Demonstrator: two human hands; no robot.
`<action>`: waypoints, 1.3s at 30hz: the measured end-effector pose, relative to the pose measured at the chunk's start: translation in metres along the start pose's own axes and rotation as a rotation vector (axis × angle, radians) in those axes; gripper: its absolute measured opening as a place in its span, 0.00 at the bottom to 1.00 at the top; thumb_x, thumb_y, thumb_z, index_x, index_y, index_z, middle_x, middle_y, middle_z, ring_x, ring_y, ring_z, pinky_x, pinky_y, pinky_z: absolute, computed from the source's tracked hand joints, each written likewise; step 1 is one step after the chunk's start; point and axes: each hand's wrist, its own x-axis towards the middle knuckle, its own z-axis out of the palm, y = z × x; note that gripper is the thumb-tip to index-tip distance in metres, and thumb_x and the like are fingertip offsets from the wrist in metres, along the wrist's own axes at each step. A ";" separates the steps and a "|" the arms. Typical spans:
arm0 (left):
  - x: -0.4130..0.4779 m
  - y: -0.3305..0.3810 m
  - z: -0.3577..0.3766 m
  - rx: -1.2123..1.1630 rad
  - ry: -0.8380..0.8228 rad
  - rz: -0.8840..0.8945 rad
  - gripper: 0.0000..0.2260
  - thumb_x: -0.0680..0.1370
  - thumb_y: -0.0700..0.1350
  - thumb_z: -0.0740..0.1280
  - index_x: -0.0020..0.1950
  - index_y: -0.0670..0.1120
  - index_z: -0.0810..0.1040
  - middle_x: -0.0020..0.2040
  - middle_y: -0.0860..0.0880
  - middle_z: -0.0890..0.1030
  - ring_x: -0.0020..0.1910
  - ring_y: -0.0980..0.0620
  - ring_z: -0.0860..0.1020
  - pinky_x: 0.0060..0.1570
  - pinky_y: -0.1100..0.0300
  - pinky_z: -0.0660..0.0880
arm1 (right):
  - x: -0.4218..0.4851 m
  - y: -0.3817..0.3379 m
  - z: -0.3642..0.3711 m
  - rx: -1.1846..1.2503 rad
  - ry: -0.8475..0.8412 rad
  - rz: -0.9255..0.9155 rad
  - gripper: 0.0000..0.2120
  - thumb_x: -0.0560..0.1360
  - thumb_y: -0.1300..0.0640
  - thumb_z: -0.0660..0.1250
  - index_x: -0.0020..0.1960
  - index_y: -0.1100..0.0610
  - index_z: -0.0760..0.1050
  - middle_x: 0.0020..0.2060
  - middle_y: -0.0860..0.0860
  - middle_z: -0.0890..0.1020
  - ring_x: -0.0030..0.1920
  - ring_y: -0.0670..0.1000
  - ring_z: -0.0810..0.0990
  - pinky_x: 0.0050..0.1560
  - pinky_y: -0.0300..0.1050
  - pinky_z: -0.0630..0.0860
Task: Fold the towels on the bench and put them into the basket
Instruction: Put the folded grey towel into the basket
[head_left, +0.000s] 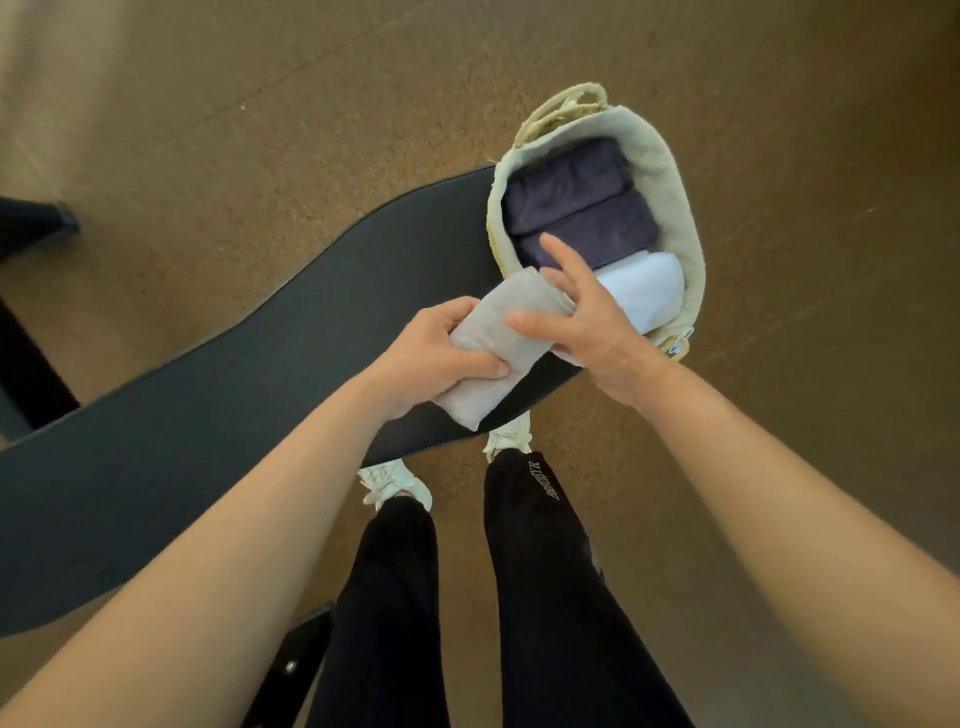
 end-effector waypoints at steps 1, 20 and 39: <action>0.006 0.013 0.001 0.036 -0.048 0.030 0.18 0.73 0.40 0.78 0.61 0.49 0.81 0.54 0.47 0.84 0.54 0.50 0.84 0.52 0.54 0.83 | 0.001 -0.009 -0.013 -0.011 -0.040 0.010 0.42 0.69 0.51 0.79 0.78 0.44 0.63 0.66 0.48 0.74 0.66 0.50 0.76 0.60 0.46 0.78; 0.144 0.085 0.033 0.878 0.437 0.231 0.27 0.78 0.55 0.71 0.75 0.49 0.68 0.68 0.46 0.74 0.63 0.43 0.76 0.55 0.52 0.71 | 0.099 -0.017 -0.104 -0.133 0.534 -0.148 0.22 0.75 0.57 0.68 0.70 0.52 0.75 0.58 0.47 0.83 0.60 0.48 0.81 0.61 0.54 0.81; 0.137 0.033 0.045 1.389 0.386 0.496 0.32 0.76 0.42 0.69 0.79 0.39 0.66 0.78 0.36 0.65 0.74 0.37 0.69 0.71 0.47 0.70 | 0.090 0.018 -0.090 -1.119 0.443 -0.574 0.26 0.77 0.58 0.70 0.74 0.62 0.71 0.73 0.62 0.72 0.75 0.62 0.69 0.74 0.54 0.67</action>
